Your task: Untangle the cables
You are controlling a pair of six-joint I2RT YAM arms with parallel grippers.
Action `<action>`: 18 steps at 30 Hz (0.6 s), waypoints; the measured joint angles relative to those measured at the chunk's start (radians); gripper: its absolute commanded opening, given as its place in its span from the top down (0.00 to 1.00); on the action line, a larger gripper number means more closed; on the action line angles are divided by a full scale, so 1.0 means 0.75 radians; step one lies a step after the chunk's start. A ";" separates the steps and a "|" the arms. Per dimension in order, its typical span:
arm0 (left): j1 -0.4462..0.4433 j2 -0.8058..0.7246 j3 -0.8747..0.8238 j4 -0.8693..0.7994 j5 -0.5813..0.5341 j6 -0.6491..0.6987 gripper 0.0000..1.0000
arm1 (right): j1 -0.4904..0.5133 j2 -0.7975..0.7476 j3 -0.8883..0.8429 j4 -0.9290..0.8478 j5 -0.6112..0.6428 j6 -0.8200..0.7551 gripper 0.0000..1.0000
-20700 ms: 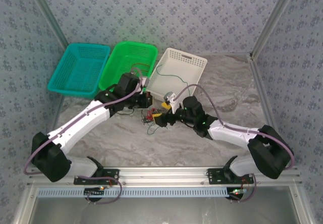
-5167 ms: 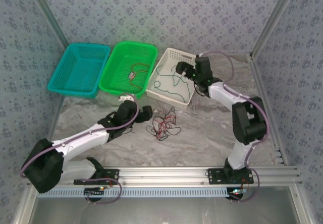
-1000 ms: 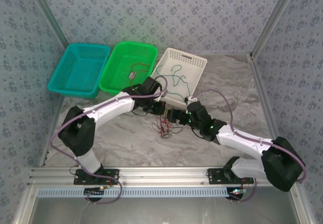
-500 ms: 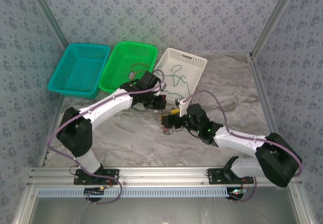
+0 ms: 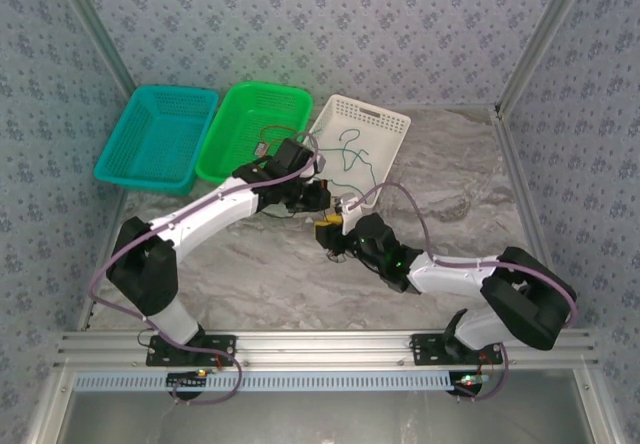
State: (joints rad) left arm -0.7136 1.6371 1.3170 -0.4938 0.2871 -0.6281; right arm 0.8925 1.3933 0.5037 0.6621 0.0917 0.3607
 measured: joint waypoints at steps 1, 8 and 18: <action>0.000 -0.002 0.000 0.001 -0.005 -0.003 1.00 | 0.006 0.003 0.000 0.001 0.020 -0.004 0.75; 0.001 -0.009 0.000 0.002 -0.019 -0.004 1.00 | 0.027 0.021 0.003 0.000 0.147 0.008 0.84; 0.041 -0.082 -0.002 0.034 -0.024 -0.014 1.00 | 0.036 0.067 0.023 -0.079 0.257 0.034 0.85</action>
State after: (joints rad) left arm -0.6830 1.5757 1.3155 -0.4686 0.2691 -0.6384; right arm 0.9192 1.4433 0.5209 0.6029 0.2844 0.3862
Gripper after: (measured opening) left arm 0.059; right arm 0.154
